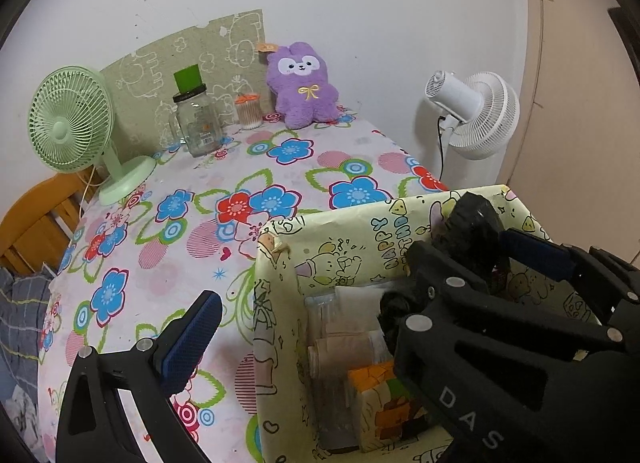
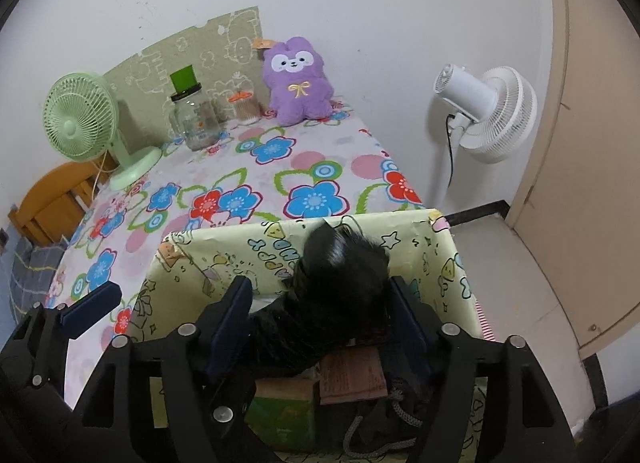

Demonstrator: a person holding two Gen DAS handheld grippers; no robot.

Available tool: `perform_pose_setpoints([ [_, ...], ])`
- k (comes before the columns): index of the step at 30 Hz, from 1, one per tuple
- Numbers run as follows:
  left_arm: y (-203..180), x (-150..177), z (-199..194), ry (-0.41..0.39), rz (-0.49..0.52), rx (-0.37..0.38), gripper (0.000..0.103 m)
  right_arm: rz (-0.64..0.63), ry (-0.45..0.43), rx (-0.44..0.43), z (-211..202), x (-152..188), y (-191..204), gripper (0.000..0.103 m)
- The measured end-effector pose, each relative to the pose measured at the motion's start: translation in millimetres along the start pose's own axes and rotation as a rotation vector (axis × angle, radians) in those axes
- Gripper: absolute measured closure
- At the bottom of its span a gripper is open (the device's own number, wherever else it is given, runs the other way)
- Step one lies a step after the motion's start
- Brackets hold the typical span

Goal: Organize soft objects
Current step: 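Lower the black bag into the basket and open the right tool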

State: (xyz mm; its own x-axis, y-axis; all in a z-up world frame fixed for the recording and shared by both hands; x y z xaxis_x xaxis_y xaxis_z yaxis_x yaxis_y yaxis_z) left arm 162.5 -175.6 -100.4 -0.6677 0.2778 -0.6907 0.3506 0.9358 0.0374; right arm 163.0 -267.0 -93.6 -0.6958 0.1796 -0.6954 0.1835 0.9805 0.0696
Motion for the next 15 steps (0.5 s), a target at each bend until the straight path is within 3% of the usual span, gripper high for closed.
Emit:
perform_pose_setpoints([
  [3, 0.4, -0.2, -2.4, -0.003, -0.002, 0.005, 0.0, -0.011, -0.008, 0.005, -1.8, -2.0, 1.5, 0.028],
  [8, 4.1, -1.6, -10.4, -0.023, -0.014, 0.006, 0.0, -0.025, -0.071, 0.024, -17.6, -6.0, 4.6, 0.009],
  [15, 13.7, -3.2, -27.8, -0.061, -0.039, 0.002, 0.0, -0.042, -0.124, 0.053, -36.1, -7.8, 15.0, 0.006],
])
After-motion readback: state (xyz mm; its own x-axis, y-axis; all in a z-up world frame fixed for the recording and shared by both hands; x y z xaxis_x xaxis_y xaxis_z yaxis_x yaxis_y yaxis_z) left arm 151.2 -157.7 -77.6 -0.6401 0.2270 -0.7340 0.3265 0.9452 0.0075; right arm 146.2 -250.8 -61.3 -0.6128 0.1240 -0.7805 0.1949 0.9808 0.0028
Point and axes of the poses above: each gripper's, at about its wrist camera, not at the fingertips, and z roughly the way its jaws point, y to its left, x to its underside, the point moved 6 cm from there along z, roughly the way its jaws point, and after that the axes turned 3 degrees about x, right-handed, at the moved point
